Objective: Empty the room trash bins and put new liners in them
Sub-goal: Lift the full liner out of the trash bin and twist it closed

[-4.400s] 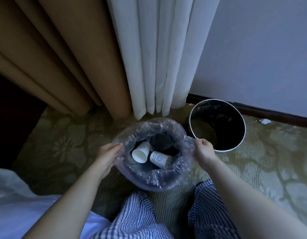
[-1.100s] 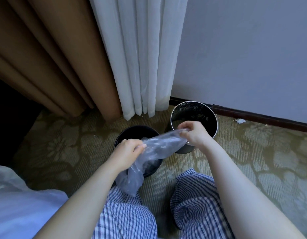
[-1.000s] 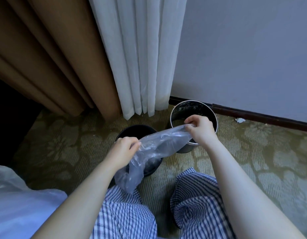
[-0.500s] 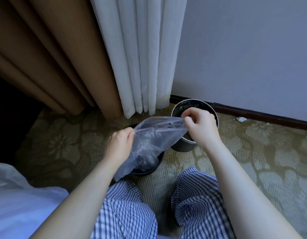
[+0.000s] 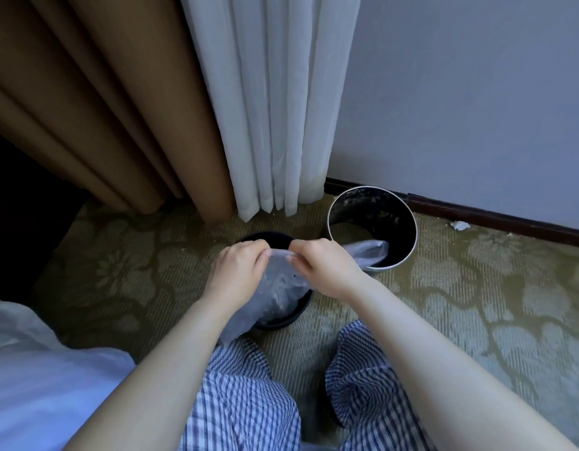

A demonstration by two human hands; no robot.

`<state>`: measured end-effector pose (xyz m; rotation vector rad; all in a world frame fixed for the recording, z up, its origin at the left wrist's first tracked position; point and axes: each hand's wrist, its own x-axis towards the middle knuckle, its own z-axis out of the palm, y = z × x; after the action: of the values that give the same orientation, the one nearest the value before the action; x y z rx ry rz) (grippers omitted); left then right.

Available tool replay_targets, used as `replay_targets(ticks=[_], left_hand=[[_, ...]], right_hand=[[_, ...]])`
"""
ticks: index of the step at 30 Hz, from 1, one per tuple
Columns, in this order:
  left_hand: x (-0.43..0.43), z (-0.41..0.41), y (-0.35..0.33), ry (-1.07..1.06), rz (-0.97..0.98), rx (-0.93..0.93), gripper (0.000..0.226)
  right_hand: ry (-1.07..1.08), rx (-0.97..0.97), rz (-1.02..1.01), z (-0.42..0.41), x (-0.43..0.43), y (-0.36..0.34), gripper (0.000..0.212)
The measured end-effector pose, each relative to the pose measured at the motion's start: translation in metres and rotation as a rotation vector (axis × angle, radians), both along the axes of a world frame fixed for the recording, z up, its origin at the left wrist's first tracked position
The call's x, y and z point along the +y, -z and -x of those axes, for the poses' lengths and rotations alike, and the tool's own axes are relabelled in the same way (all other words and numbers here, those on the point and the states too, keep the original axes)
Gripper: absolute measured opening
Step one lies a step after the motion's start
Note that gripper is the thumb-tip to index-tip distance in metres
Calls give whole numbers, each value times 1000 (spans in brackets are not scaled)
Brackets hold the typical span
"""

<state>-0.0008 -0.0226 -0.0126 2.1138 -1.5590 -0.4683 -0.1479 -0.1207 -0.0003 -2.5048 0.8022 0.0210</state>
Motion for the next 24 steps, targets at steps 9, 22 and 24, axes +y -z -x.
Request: replay_targets(ticks=[9,22,24], left_hand=[[3,-4,-1,-75,-104,95,33],[16,-29,6,-79,-385,358,43],[19,-34,5,-63,-419,363,31]], right_hand=[[283,-226,-757,25,-18,-15,38],[711,10,-262,55,-49,15,38],[746,29,-233,58,-51,16,33]])
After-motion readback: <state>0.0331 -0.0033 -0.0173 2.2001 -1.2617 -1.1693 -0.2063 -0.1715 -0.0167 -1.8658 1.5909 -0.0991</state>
